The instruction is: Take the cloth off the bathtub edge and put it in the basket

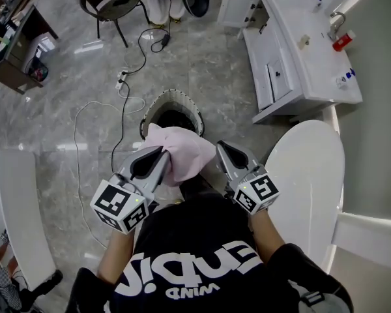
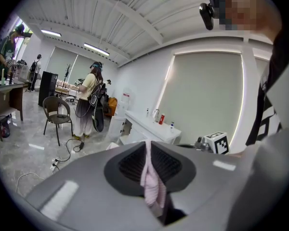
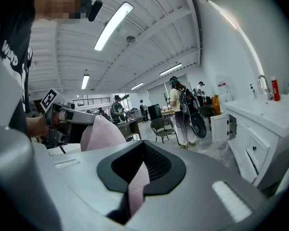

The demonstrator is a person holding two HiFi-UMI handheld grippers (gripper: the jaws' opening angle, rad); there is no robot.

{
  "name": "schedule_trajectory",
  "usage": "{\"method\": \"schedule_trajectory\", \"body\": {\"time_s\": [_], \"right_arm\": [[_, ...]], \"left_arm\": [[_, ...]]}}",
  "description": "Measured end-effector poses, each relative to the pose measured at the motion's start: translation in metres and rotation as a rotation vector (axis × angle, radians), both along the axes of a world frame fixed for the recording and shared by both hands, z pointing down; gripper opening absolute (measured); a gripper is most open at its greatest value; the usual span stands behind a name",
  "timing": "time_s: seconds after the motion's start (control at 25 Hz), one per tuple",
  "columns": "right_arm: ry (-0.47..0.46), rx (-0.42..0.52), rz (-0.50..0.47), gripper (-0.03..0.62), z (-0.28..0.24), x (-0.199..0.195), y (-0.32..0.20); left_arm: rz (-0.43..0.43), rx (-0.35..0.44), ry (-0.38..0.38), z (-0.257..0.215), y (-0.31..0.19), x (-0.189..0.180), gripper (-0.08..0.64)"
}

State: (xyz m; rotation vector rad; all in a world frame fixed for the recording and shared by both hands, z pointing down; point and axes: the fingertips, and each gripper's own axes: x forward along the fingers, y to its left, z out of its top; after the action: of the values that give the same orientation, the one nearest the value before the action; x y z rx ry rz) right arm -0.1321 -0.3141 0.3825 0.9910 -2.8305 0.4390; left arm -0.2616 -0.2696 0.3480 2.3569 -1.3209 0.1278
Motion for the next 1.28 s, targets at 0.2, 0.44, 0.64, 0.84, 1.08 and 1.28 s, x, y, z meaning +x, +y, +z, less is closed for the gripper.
{"method": "schedule_trajectory", "body": {"time_s": [0.2, 0.44, 0.64, 0.84, 1.08, 1.28], "right_arm": [[-0.011, 0.005, -0.048, 0.005, -0.008, -0.011, -0.041], [-0.004, 0.014, -0.122, 0.005, -0.009, -0.017, -0.078], [-0.001, 0.028, -0.14, 0.005, -0.015, -0.025, -0.098], [0.0, 0.043, -0.122, 0.005, -0.02, -0.032, -0.114], [0.0, 0.034, -0.081, 0.005, -0.024, -0.04, -0.121], [0.002, 0.038, -0.07, 0.005, -0.025, -0.049, -0.127]], "left_arm": [[-0.045, 0.026, -0.006, -0.017, -0.04, -0.008, 0.029], [-0.104, 0.051, -0.008, -0.027, -0.078, -0.013, 0.029], [-0.135, 0.063, -0.003, -0.033, -0.098, -0.023, 0.029], [-0.128, 0.098, 0.004, -0.056, -0.116, -0.035, 0.029], [-0.086, 0.134, 0.014, -0.081, -0.133, -0.045, 0.029], [-0.058, 0.159, 0.015, -0.095, -0.145, -0.053, 0.029]]}}
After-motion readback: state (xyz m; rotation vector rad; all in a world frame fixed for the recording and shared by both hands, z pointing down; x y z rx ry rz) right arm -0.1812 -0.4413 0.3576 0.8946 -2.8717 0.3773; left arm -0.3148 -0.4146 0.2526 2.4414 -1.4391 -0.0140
